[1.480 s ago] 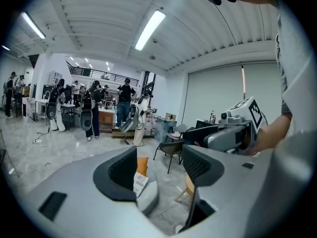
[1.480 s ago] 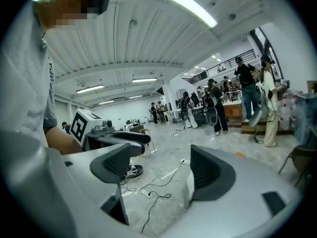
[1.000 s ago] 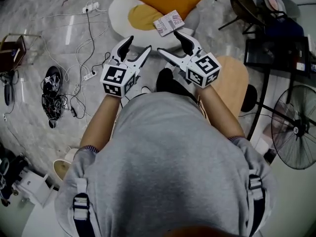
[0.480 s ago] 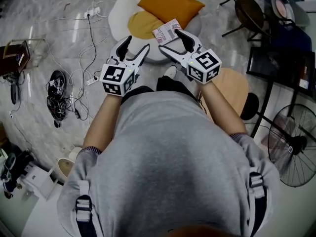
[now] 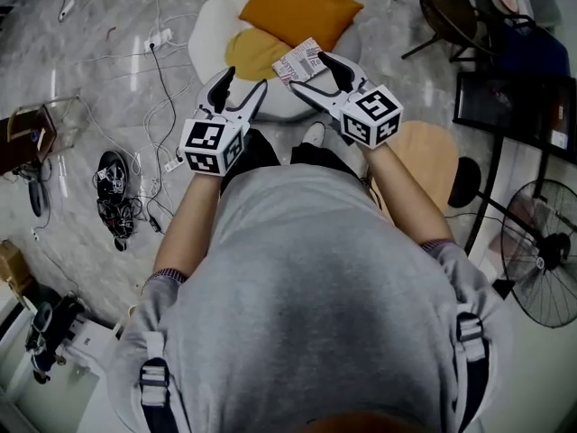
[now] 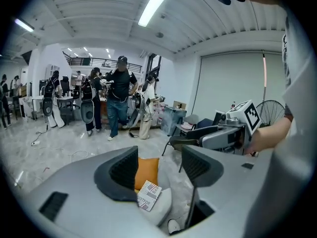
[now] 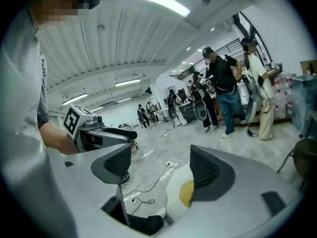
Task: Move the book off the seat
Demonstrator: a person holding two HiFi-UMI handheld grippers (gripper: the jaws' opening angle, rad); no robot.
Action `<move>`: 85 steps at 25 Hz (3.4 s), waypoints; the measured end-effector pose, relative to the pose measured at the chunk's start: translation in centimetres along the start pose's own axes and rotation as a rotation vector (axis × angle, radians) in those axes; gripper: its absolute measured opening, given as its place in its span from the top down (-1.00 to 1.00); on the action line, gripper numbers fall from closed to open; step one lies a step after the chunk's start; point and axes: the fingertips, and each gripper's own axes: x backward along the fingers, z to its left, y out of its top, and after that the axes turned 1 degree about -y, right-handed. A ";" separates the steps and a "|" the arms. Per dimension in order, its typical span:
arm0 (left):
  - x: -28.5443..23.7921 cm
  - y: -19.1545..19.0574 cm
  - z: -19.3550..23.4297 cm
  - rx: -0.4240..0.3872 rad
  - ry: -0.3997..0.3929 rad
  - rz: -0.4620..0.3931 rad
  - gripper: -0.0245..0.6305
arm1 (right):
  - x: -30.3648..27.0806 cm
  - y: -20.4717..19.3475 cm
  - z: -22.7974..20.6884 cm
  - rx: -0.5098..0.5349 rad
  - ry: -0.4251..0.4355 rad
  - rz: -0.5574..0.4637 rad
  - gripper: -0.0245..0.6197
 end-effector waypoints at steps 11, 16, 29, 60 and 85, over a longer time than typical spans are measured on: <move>-5.4 1.9 7.9 -0.080 -0.246 0.058 0.04 | -6.0 1.9 -3.7 -0.081 -0.283 -0.040 -0.26; -9.5 1.4 10.5 -0.127 -0.394 0.115 0.05 | -8.2 1.4 -6.4 -0.146 -0.431 -0.056 -0.29; -21.7 -9.3 11.0 -0.113 -0.537 0.353 0.05 | -10.5 -10.1 -15.5 -0.394 -0.644 -0.043 -0.26; -45.3 -49.7 14.0 -0.228 -0.549 0.802 -0.02 | -20.1 -52.7 -33.9 -0.989 -0.752 0.054 -0.31; -48.2 -56.1 14.1 -0.196 -0.543 0.855 0.07 | -22.1 -58.5 -36.1 -1.010 -0.763 0.062 0.08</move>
